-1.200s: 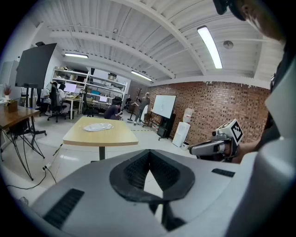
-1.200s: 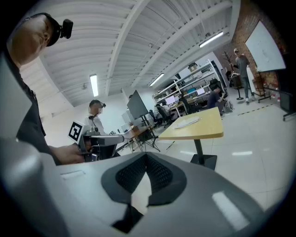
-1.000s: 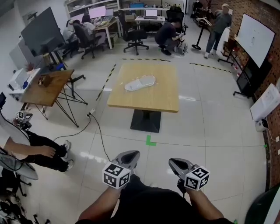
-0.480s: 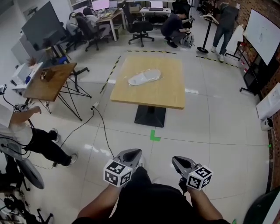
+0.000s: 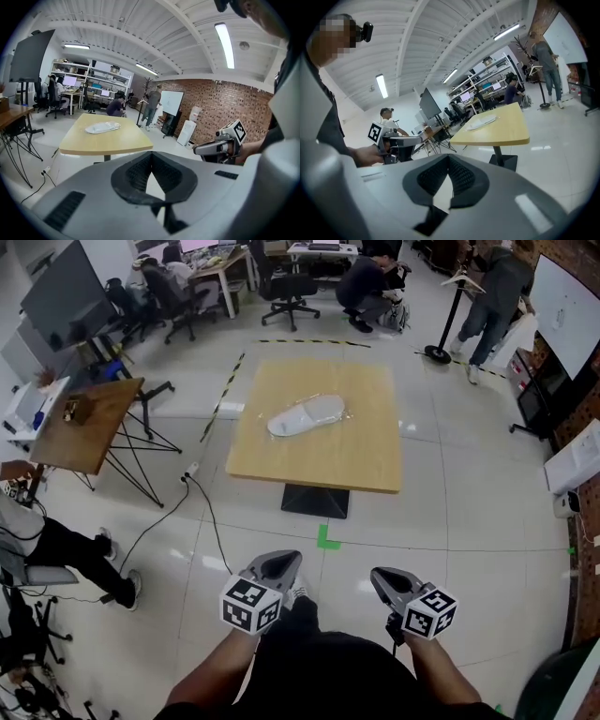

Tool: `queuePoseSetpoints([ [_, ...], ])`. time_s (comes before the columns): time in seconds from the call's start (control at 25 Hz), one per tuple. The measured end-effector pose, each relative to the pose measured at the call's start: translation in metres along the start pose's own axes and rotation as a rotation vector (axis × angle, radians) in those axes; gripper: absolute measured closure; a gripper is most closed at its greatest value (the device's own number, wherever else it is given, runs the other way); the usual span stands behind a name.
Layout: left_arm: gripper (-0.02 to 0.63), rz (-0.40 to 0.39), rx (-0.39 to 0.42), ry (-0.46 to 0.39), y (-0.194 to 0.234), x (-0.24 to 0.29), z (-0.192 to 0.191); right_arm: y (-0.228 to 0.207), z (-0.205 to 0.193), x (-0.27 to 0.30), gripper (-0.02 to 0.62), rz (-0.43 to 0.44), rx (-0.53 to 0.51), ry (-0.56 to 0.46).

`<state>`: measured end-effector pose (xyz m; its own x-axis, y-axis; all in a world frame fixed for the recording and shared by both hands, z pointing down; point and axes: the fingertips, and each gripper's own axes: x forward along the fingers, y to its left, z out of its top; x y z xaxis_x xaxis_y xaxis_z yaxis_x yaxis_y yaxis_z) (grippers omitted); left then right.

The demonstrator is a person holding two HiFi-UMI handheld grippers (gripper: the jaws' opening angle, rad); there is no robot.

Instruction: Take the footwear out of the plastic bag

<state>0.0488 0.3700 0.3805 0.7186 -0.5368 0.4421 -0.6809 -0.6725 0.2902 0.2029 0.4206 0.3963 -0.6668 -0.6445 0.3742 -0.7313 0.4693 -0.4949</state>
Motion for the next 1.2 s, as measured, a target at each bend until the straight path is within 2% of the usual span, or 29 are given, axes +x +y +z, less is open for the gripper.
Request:
queuePoseSetpoints([
  [0.28,0.600,-0.021,-0.004,-0.041,0.084,0.033,0.048,-0.024,0.065,0.070,0.594,-0.041,-0.075,0.036],
  [0.4,0.600,-0.023,0.009,-0.045,0.117,0.041,0.058,-0.033,0.084,0.100,0.594,-0.060,-0.100,0.036],
  [0.56,0.600,0.000,-0.024,-0.030,0.157,0.052,0.064,-0.042,0.104,0.131,0.594,-0.068,-0.108,0.041],
  [0.92,0.600,0.012,-0.070,0.012,0.198,0.098,0.071,-0.089,0.128,0.172,0.594,-0.069,-0.115,0.090],
  [1.04,0.600,0.028,-0.074,0.028,0.206,0.120,0.083,-0.114,0.143,0.186,0.594,-0.041,-0.113,0.101],
  [1.2,0.600,0.070,-0.140,0.096,0.225,0.152,0.089,-0.146,0.175,0.210,0.594,0.025,-0.121,0.102],
])
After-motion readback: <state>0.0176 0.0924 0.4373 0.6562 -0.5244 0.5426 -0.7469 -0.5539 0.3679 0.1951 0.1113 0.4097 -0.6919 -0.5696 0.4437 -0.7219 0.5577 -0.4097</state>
